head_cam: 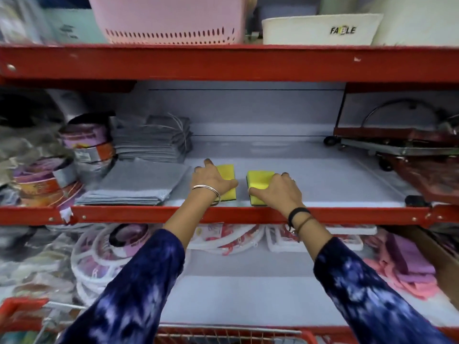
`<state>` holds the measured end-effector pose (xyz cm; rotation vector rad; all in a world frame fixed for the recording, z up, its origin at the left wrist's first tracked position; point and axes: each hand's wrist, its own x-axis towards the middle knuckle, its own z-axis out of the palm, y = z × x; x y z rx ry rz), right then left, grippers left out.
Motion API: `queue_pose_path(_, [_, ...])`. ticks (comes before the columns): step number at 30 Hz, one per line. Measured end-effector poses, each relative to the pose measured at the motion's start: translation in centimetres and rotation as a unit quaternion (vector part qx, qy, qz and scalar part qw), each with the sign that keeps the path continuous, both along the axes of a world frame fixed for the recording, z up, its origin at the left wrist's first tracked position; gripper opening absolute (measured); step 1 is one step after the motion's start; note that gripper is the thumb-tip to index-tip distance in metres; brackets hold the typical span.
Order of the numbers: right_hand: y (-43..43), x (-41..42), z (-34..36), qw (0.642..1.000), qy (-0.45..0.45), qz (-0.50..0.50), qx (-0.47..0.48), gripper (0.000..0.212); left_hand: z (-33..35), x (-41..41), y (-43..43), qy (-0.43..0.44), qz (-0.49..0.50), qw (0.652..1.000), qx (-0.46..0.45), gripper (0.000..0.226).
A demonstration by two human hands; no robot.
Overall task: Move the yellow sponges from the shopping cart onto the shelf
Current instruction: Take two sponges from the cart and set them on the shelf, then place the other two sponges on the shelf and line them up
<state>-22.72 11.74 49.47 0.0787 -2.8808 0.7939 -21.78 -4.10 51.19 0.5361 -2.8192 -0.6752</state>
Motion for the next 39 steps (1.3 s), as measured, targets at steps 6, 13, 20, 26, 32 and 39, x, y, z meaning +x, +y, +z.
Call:
queue_pose_path(6, [-2.3, -4.0, -1.7, 0.999, -0.041, 0.010, 0.021, 0.077, -1.5, -4.0, -1.0, -0.064, 0.003, 0.997, -0.044, 0.096])
queue_pose_path(13, [-3.4, -6.2, -2.6, 0.997, -0.072, 0.011, 0.024, 0.083, -3.2, -5.7, -1.8, -0.074, -0.001, 0.994, -0.076, 0.076])
queue_pose_path(20, [-1.9, -4.0, -1.9, 0.998, 0.056, 0.000, -0.017, 0.083, -3.0, -3.3, -2.0, 0.052, 0.003, 0.996, -0.068, 0.068])
queue_pose_path(26, [0.6, 3.0, -3.6, 0.978, 0.144, 0.093, -0.121, 0.051, -4.4, 3.5, 0.0, 0.286, -0.105, 0.952, 0.020, 0.042])
queue_pose_path(32, [3.6, 9.9, -9.6, 0.983, 0.093, 0.104, -0.116, 0.039, -11.1, 11.5, 3.7, 0.316, -0.193, 0.929, 0.028, 0.034])
queue_pose_path(39, [6.9, 15.0, -18.8, 0.993, -0.054, 0.070, -0.083, 0.039, -21.8, 17.7, 5.7, 0.156, -0.221, 0.962, 0.023, 0.040])
